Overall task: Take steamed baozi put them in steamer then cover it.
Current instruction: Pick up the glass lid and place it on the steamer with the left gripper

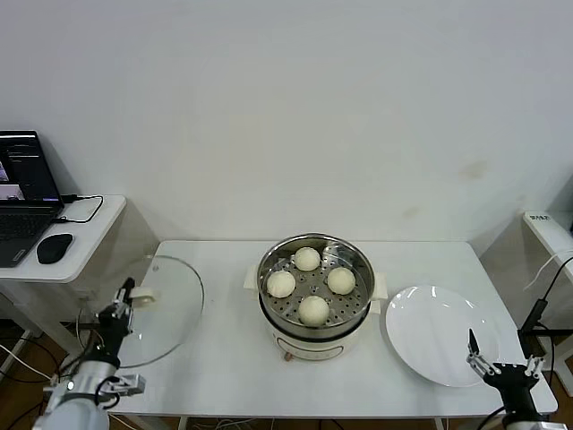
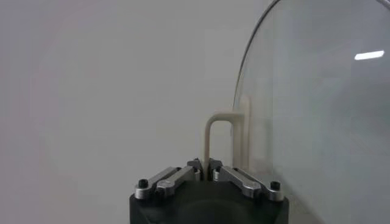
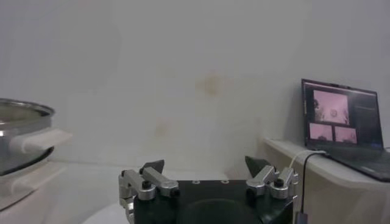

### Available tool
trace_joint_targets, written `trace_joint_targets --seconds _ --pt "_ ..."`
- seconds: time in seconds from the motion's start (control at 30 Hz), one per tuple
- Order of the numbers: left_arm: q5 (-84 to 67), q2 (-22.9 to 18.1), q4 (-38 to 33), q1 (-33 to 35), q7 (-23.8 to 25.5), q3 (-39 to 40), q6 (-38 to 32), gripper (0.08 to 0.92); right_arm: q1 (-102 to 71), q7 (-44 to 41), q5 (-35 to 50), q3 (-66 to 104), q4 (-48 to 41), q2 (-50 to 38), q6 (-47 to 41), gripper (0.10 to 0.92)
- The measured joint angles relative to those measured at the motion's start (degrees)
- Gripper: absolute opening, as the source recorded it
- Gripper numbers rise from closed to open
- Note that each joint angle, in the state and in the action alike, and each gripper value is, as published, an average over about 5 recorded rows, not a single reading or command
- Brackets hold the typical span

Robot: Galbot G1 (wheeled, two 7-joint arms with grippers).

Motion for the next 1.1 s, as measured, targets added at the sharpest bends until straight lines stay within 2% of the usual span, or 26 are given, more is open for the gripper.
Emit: trace_joint_targets --seconds 0.33,0.5,0.73,1.1 --pt "-7.1 8.8 -6.2 -5.3 4.2 8.5 8.9 0.141 0.1 0.5 -4.6 -2.5 -0.4 1.3 1.6 0.823" --pt "-7.6 10.5 -6.2 -11.2 6.4 16.4 13.2 0.141 0.6 1.0 -7.2 -3.8 -0.8 1.9 1.9 0.823" --pt "-3.8 8.7 -5.4 -21.4 11.8 27.8 19.3 0.141 1.2 2.0 -10.9 -5.1 -0.7 3.0 2.2 0.823" --pt "5.5 2.1 -3.2 -31.6 21.3 39.9 25.9 0.141 1.6 3.2 -16.5 -6.4 -1.5 5.6 3.1 0.823"
